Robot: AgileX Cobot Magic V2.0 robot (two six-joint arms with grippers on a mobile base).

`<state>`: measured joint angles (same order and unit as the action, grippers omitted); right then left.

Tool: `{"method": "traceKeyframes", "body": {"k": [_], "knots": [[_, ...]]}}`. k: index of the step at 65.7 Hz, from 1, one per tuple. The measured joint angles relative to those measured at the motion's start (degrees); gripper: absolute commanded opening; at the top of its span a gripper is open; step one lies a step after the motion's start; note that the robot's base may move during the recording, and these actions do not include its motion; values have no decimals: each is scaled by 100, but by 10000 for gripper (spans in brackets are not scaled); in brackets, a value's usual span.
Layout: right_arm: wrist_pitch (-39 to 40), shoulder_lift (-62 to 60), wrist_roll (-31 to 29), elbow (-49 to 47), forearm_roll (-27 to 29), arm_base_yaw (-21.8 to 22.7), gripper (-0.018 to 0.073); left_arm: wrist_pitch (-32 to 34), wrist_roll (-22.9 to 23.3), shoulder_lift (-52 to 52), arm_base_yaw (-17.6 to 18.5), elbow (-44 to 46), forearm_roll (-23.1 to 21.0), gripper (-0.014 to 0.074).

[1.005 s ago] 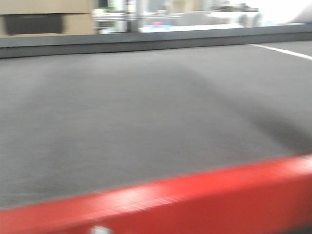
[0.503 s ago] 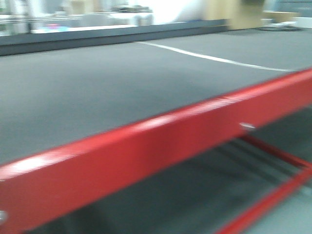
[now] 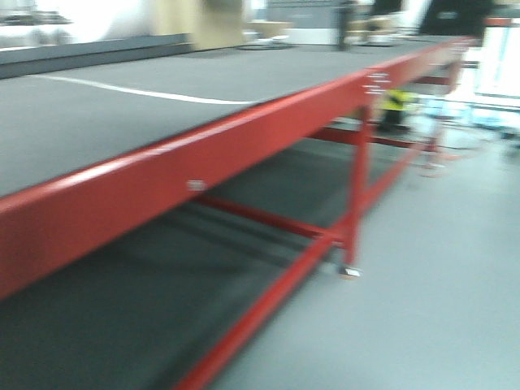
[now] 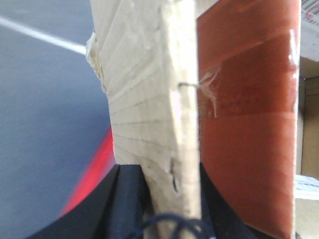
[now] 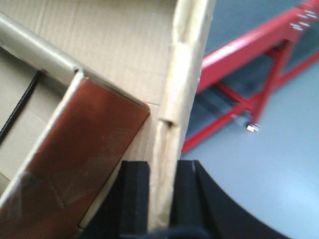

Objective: Stack two boxes on right shelf middle
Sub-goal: 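Drive the base away from the table carrying the boxes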

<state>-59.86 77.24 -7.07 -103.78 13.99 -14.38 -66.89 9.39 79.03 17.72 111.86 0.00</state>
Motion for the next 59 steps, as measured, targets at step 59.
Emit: {"method": "traceKeyframes", "body": {"k": [59], "knots": [[0, 0, 0, 0, 0, 0, -151, 0, 0, 0, 0, 0, 0, -111]]}}
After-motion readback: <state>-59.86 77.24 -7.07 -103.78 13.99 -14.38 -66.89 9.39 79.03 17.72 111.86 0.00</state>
